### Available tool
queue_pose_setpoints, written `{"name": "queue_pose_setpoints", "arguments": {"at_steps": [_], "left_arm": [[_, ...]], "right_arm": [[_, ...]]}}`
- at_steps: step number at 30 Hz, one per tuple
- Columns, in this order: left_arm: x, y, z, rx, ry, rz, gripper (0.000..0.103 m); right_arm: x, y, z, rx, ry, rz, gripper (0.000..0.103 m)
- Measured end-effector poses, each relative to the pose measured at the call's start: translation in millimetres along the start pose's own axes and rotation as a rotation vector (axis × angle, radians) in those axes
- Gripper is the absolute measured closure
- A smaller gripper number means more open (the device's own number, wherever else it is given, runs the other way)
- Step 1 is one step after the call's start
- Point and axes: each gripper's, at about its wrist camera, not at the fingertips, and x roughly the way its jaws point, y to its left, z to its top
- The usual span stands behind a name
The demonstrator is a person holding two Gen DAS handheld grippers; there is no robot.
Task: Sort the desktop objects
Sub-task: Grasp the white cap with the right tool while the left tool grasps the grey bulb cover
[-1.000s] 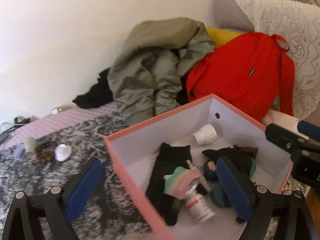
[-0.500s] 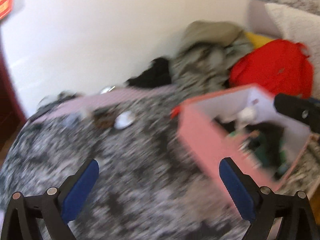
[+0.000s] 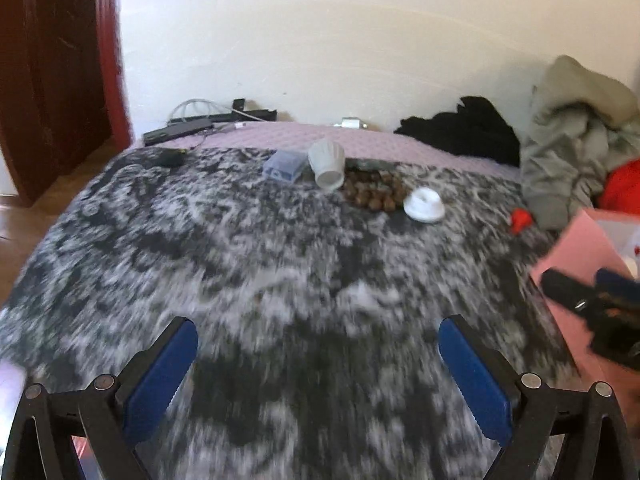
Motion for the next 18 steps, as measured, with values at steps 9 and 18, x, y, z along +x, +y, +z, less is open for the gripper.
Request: {"name": "queue_pose_setpoints", "arguments": {"at_steps": [9,18], "left_arm": [[168,-4,77,-0.058,0.081,-0.152,0.004],[285,-5,133,-0.022,0.085,-0.121,0.028]], "right_arm": [[157,-7,57,-0.006,0.088,-0.083,0.013],[248,-21,102,0.038,0.086,-0.089,0.018]]}}
